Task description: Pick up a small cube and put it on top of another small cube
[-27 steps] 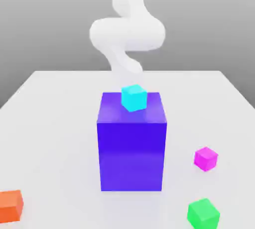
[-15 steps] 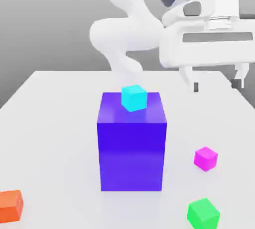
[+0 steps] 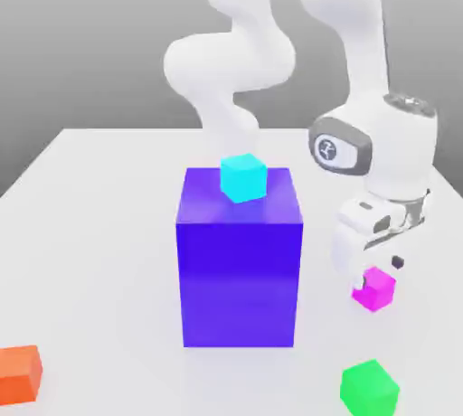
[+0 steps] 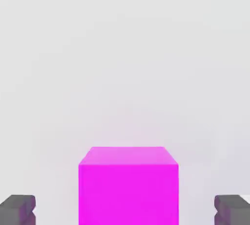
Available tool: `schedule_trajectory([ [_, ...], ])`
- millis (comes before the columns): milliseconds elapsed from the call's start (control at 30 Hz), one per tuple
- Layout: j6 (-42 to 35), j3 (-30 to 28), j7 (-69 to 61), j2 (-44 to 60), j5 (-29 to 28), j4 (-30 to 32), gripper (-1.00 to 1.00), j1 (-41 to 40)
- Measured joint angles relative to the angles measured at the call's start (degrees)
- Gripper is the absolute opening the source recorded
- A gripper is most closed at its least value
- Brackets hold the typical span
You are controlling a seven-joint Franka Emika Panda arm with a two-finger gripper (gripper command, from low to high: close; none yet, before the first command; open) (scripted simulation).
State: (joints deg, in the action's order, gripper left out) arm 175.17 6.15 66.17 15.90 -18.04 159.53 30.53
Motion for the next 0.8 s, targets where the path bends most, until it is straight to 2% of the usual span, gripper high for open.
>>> schedule_trajectory([
  [233,0.42,-0.70,0.46,0.49,-0.58,-0.11,-1.00,0.59],
  [367,-4.82,6.13,-5.45,-6.38,7.29,1.47,-1.00,-4.32],
  [467,-9.53,8.79,-10.77,-12.47,14.43,2.72,-1.00,-5.21],
  [800,-23.30,3.50,-17.78,-7.58,15.78,-15.88,-1.00,-14.02],
])
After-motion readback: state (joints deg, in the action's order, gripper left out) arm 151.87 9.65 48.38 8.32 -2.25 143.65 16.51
